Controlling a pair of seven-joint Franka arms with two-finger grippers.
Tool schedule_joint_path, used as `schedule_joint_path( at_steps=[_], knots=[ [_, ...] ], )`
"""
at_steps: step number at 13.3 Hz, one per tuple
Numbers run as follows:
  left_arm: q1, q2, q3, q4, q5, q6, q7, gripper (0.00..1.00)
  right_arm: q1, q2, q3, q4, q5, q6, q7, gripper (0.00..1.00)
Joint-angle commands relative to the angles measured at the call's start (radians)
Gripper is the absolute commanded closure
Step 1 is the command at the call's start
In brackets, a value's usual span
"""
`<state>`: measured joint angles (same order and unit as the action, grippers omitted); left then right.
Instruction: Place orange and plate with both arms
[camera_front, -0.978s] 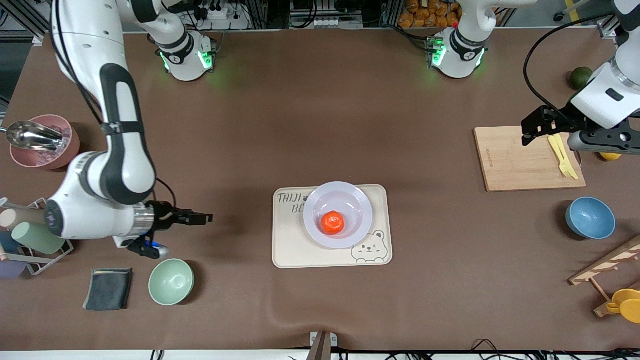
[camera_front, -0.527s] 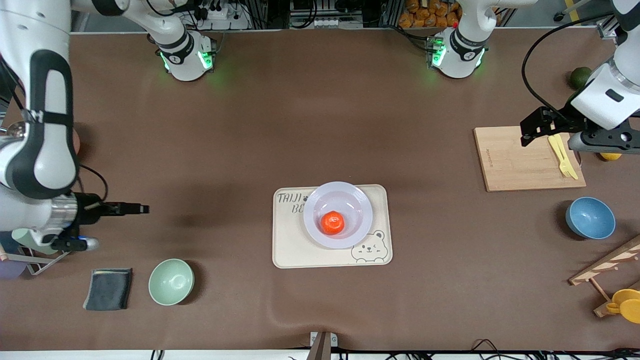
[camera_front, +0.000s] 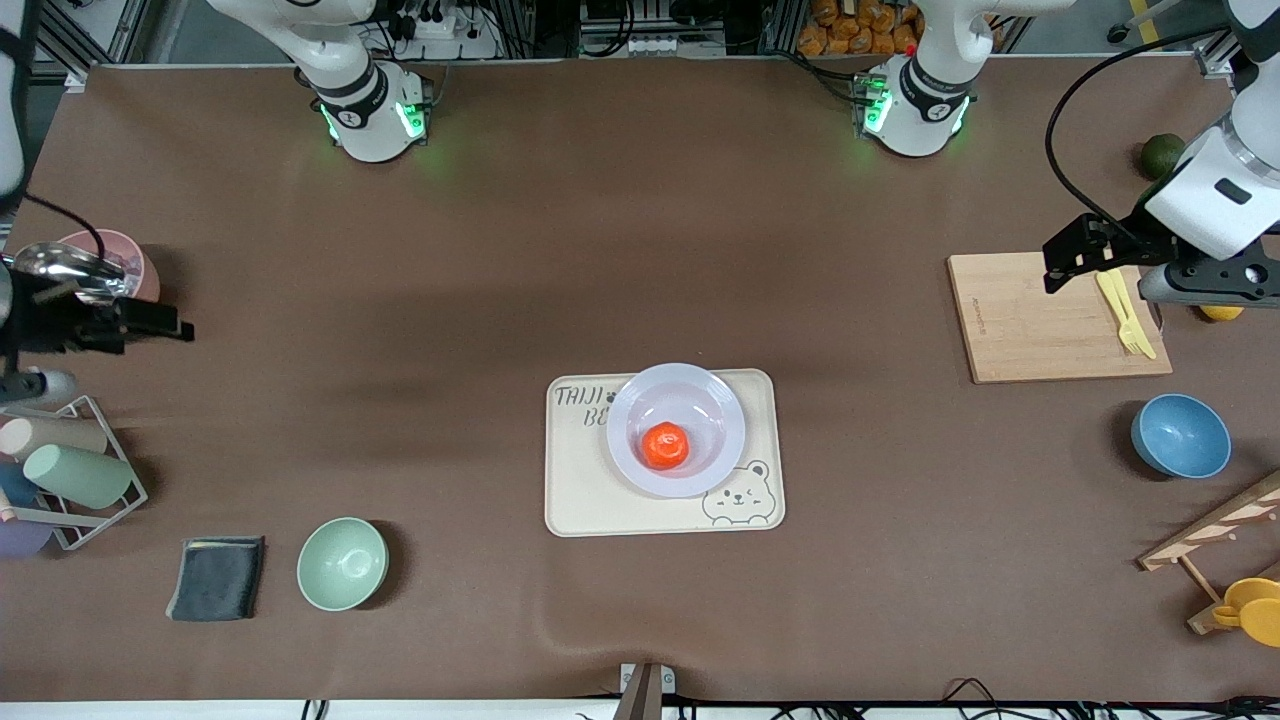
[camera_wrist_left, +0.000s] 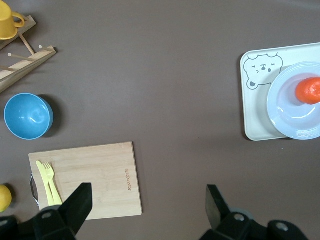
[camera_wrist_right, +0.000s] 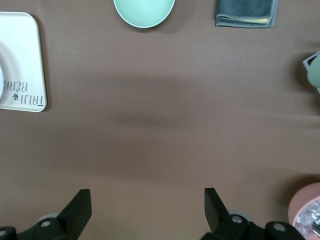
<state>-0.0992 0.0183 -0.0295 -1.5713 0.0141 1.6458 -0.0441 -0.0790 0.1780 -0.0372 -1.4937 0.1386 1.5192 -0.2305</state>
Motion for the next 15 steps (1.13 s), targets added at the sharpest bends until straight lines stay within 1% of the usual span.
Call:
schedule_joint_path(
  at_steps=[1,3,4,6,8,10,12,15],
  knots=[
    [0.006,0.0,-0.004,0.008,0.003,-0.008,-0.01,0.0,-0.022,-0.167,0.031,-0.219,-0.025,0.122,0.007,0.0],
    [0.006,0.002,-0.004,0.008,0.003,-0.009,-0.016,0.0,-0.019,-0.245,0.03,-0.342,-0.03,0.198,0.007,0.0],
    [0.006,0.002,-0.004,0.008,0.003,-0.011,-0.016,0.0,-0.015,-0.253,0.03,-0.359,-0.031,0.213,0.008,0.0],
    [0.006,0.002,-0.004,0.008,0.003,-0.011,-0.019,0.0,-0.007,-0.239,0.031,-0.332,-0.043,0.222,0.008,0.0],
    [0.006,0.002,-0.004,0.008,0.003,-0.011,-0.02,0.0,0.007,-0.218,0.033,-0.249,-0.088,0.216,0.01,0.0],
    [0.006,0.002,-0.004,0.007,0.003,-0.012,-0.022,0.0,0.018,-0.207,0.033,-0.197,-0.093,0.21,0.007,0.0],
    [0.007,0.003,-0.003,0.007,0.003,-0.012,-0.026,0.0,0.025,-0.203,0.025,-0.2,-0.105,0.207,0.002,0.0],
    [0.007,0.003,-0.003,0.007,0.003,-0.012,-0.049,0.0,0.068,-0.199,0.008,-0.194,-0.111,0.211,0.01,0.0]
  ],
)
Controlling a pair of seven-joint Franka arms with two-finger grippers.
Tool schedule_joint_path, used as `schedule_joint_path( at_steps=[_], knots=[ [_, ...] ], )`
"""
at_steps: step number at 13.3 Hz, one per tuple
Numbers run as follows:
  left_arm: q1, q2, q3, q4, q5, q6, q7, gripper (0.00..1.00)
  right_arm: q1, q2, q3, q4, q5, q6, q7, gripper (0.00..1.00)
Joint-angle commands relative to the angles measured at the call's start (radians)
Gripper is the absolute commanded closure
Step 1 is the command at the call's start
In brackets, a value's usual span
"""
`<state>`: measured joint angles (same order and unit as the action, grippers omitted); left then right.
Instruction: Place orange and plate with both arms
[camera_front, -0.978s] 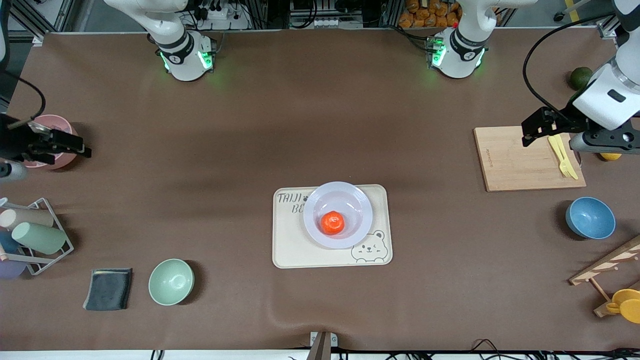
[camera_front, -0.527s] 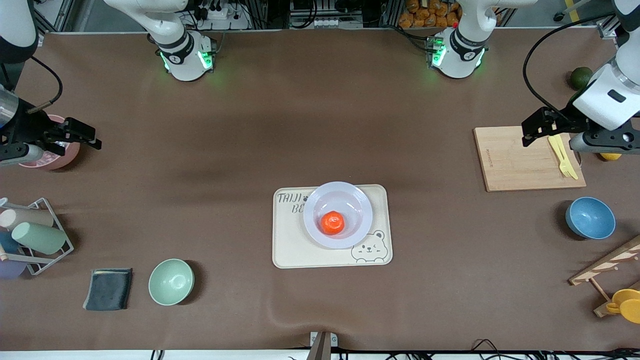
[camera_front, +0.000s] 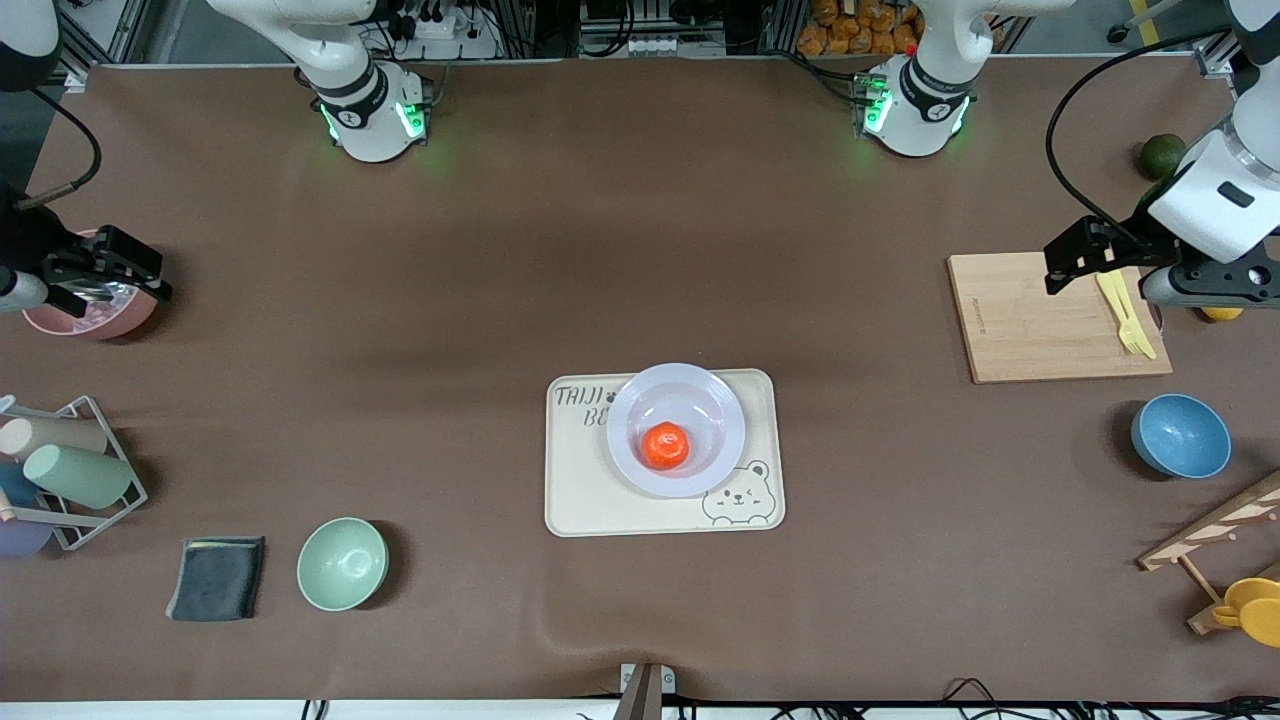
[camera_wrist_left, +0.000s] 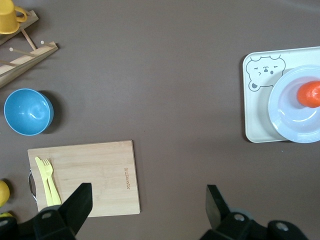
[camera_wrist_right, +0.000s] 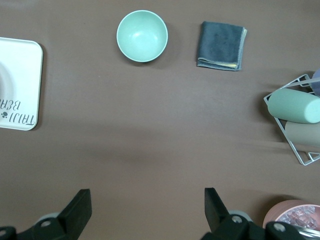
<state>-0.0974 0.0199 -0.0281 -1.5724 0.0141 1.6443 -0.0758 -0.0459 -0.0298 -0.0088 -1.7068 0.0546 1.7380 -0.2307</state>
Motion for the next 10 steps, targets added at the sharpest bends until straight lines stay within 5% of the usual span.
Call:
schedule_joint_path(
  at_steps=[1,10],
  knots=[
    [0.005,0.0,-0.006,0.008,0.003,-0.011,-0.018,0.0,0.031,0.01,-0.02,0.021,-0.027,-0.008,0.01,0.0],
    [0.004,0.0,-0.006,0.006,0.004,-0.011,-0.013,0.0,0.009,0.013,-0.02,0.042,-0.033,-0.044,0.005,0.0]
  ],
)
